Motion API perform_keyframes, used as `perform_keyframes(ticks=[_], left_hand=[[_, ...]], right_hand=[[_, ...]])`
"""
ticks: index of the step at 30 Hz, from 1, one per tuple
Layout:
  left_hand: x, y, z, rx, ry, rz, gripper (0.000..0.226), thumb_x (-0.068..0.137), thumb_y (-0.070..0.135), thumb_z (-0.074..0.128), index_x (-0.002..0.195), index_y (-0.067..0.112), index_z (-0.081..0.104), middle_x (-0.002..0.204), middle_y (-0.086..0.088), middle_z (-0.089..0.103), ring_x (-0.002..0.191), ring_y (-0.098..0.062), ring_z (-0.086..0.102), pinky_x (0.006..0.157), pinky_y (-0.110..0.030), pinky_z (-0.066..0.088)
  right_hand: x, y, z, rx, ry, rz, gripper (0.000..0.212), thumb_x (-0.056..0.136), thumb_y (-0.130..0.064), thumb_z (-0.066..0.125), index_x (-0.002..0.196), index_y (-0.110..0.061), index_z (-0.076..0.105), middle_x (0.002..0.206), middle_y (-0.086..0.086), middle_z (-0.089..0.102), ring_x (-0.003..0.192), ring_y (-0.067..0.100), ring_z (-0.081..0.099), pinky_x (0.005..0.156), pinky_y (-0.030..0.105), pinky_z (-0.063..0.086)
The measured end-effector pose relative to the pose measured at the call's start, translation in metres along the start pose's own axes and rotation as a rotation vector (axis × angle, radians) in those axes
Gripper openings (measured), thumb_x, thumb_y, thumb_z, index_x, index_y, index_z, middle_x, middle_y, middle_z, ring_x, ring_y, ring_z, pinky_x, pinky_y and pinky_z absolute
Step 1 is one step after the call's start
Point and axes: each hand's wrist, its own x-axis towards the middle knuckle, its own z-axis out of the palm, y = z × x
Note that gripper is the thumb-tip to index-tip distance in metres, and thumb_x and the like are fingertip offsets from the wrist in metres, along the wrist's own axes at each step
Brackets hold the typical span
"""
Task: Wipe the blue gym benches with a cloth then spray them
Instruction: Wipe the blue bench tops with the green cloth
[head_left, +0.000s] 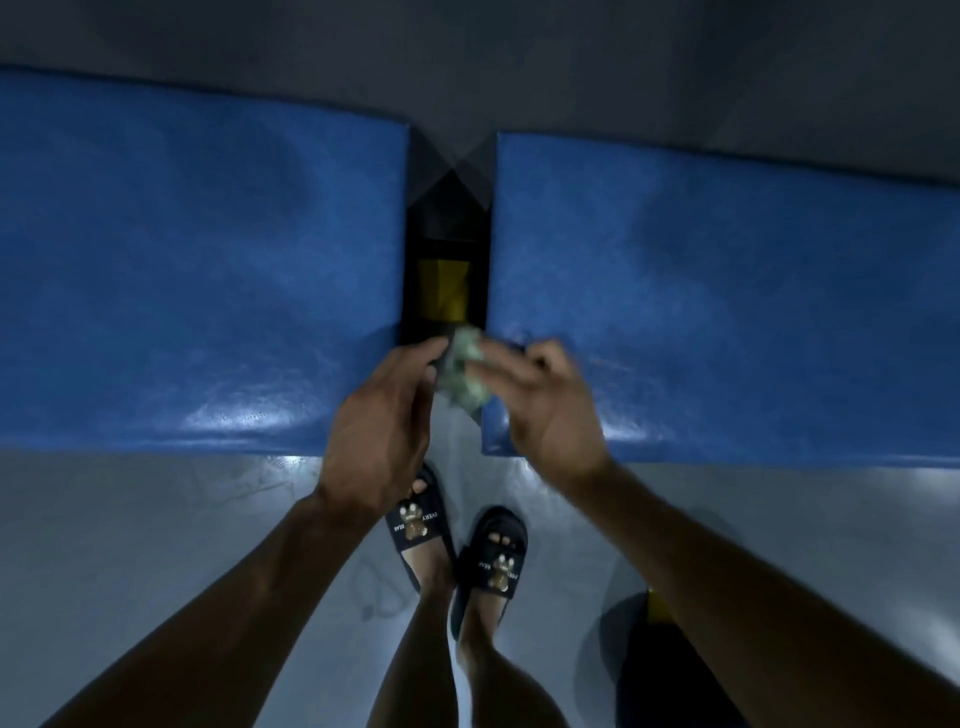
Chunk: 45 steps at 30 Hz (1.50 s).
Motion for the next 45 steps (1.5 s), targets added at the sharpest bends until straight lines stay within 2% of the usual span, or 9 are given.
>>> perform_keyframes(ticks=[3,9,14,16,24,28,33,38,45], left_hand=[[-0.006,0.003,0.001,0.054,-0.025,-0.02,0.041,0.107,0.033,0.034,0.139,0.017,0.055,0.13,-0.002,0.063,0.109,-0.016,0.062,0.089,-0.024,0.044],[-0.011,0.013,-0.003,0.062,-0.015,-0.032,0.038,0.108,0.032,0.035,0.138,0.019,0.055,0.132,0.0,0.062,0.108,-0.019,0.065,0.091,-0.033,0.051],[-0.02,0.021,-0.011,0.108,0.013,-0.056,0.04,0.108,0.035,0.033,0.139,0.02,0.054,0.129,0.0,0.063,0.103,-0.013,0.062,0.085,-0.024,0.044],[-0.027,0.02,-0.012,0.124,0.002,-0.059,0.042,0.107,0.037,0.031,0.139,0.02,0.053,0.123,0.001,0.064,0.094,-0.015,0.065,0.079,-0.024,0.043],[-0.074,0.007,-0.028,0.21,-0.029,-0.081,0.038,0.106,0.032,0.038,0.136,0.019,0.056,0.122,-0.002,0.065,0.099,-0.019,0.066,0.083,-0.025,0.044],[-0.094,-0.006,-0.044,0.264,-0.049,-0.118,0.038,0.1,0.025,0.041,0.134,0.02,0.057,0.127,-0.002,0.065,0.099,-0.027,0.068,0.082,-0.034,0.05],[-0.101,-0.029,-0.07,0.336,-0.038,-0.133,0.035,0.099,0.025,0.041,0.13,0.024,0.057,0.129,0.001,0.064,0.104,-0.025,0.066,0.082,-0.029,0.045],[-0.1,-0.053,-0.089,0.333,-0.028,-0.101,0.039,0.101,0.028,0.039,0.131,0.016,0.06,0.128,-0.006,0.065,0.105,-0.029,0.066,0.083,-0.029,0.045],[-0.089,-0.091,-0.118,0.203,0.007,-0.017,0.036,0.104,0.031,0.037,0.129,0.017,0.059,0.126,0.001,0.064,0.107,-0.02,0.063,0.089,-0.03,0.048]], right_hand=[[-0.041,-0.008,-0.003,-0.003,-0.163,-0.131,0.05,0.083,-0.002,0.05,0.122,-0.028,0.067,0.135,-0.017,0.059,0.095,0.018,0.046,0.074,0.032,0.041],[-0.058,0.036,-0.034,-0.081,-0.126,-0.252,0.052,0.089,-0.008,0.049,0.131,-0.034,0.065,0.144,-0.018,0.054,0.095,0.016,0.049,0.077,0.03,0.043],[-0.08,0.055,-0.043,0.028,0.257,0.42,0.05,0.091,-0.005,0.058,0.136,-0.027,0.062,0.147,-0.008,0.054,0.1,0.018,0.046,0.083,0.021,0.043],[-0.078,0.034,-0.022,0.011,0.344,0.493,0.048,0.092,0.001,0.06,0.135,-0.021,0.063,0.146,-0.001,0.055,0.099,0.023,0.048,0.085,0.024,0.045],[-0.084,-0.009,-0.006,0.016,0.164,0.175,0.064,0.084,0.006,0.062,0.141,-0.021,0.056,0.152,-0.005,0.048,0.098,0.026,0.049,0.084,0.033,0.053],[-0.082,-0.015,-0.012,0.175,0.087,0.13,0.054,0.086,0.005,0.06,0.135,-0.018,0.063,0.144,-0.003,0.057,0.096,0.027,0.055,0.085,0.039,0.054],[-0.092,-0.06,-0.016,0.77,0.1,0.598,0.043,0.096,-0.002,0.056,0.134,-0.022,0.062,0.116,-0.003,0.07,0.099,0.007,0.066,0.088,0.012,0.048],[-0.082,-0.107,0.012,1.426,0.204,1.075,0.037,0.096,0.01,0.051,0.119,-0.012,0.069,0.104,0.005,0.077,0.097,0.022,0.072,0.084,0.031,0.058],[-0.023,-0.123,0.043,1.544,0.369,1.273,0.035,0.092,-0.003,0.049,0.116,-0.014,0.071,0.111,0.014,0.073,0.099,0.027,0.068,0.088,0.04,0.054]])
